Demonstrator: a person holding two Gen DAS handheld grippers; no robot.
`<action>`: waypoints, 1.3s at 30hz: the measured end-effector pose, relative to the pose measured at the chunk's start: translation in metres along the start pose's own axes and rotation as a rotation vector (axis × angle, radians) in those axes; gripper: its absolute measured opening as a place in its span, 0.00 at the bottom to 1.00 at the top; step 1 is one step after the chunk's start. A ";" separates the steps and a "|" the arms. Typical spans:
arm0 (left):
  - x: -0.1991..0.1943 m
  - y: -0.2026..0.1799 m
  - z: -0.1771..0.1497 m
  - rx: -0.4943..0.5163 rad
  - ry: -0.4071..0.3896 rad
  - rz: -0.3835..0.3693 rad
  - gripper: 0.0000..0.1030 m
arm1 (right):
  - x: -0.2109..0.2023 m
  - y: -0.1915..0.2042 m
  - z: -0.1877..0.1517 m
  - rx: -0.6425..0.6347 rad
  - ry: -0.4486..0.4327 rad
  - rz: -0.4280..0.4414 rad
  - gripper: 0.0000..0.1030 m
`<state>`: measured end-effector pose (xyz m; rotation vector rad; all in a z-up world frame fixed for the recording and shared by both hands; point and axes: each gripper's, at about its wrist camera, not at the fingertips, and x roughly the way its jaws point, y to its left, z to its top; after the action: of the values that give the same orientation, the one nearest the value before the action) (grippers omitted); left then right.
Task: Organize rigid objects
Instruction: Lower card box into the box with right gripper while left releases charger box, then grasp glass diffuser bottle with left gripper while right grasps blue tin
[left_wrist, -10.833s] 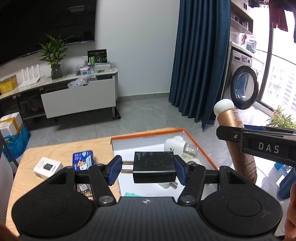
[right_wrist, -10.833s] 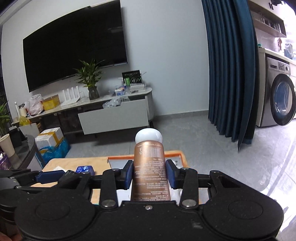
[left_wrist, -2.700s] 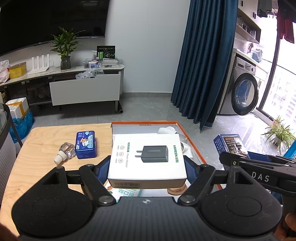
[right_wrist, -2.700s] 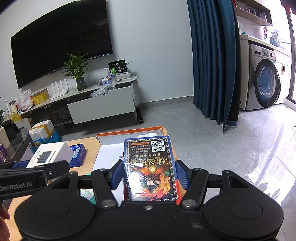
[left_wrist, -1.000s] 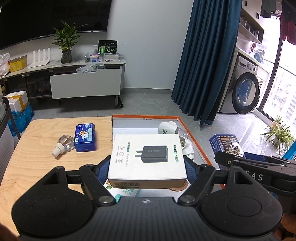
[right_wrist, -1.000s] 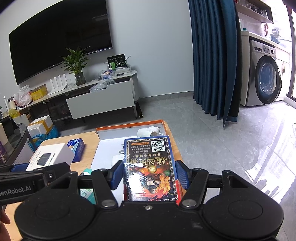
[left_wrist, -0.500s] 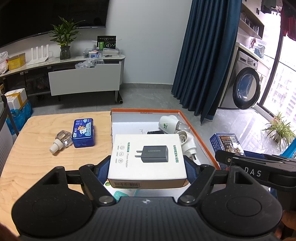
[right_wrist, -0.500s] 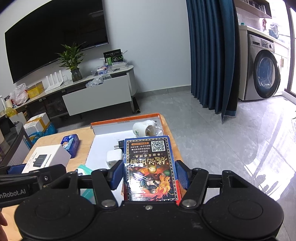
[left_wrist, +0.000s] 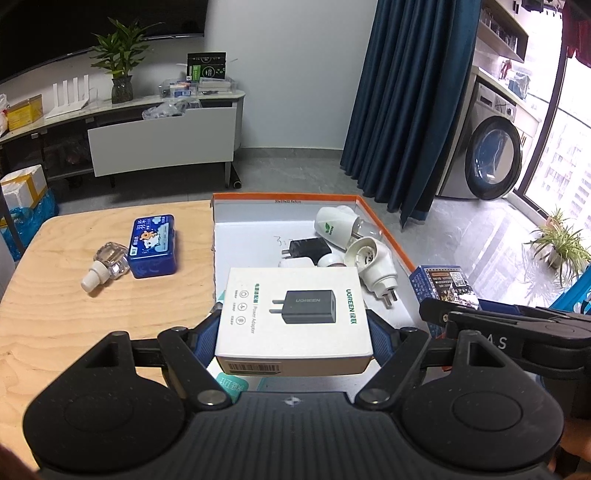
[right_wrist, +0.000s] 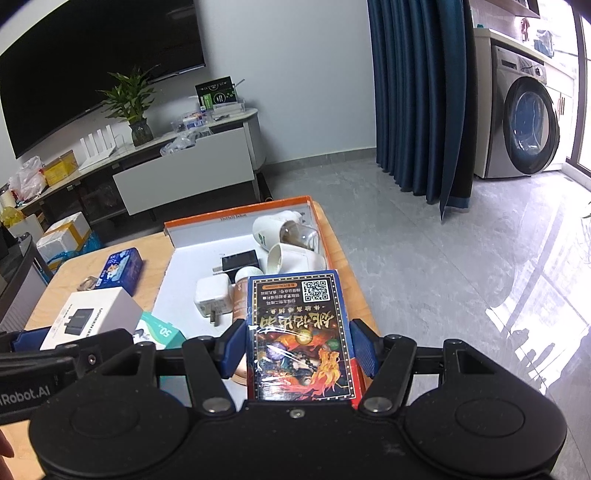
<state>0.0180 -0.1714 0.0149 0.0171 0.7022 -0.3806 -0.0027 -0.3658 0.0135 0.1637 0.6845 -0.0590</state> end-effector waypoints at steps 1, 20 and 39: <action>0.002 0.000 0.000 0.000 0.004 -0.002 0.77 | 0.002 0.000 0.000 0.001 0.003 -0.001 0.71; 0.030 -0.008 -0.007 0.017 0.057 -0.043 0.77 | 0.035 -0.006 0.000 0.013 0.052 -0.019 0.71; -0.006 0.052 -0.001 -0.076 -0.035 0.040 0.88 | 0.018 0.036 0.015 -0.040 -0.012 0.037 0.79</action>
<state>0.0314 -0.1205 0.0121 -0.0471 0.6806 -0.3151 0.0242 -0.3328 0.0187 0.1369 0.6705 -0.0110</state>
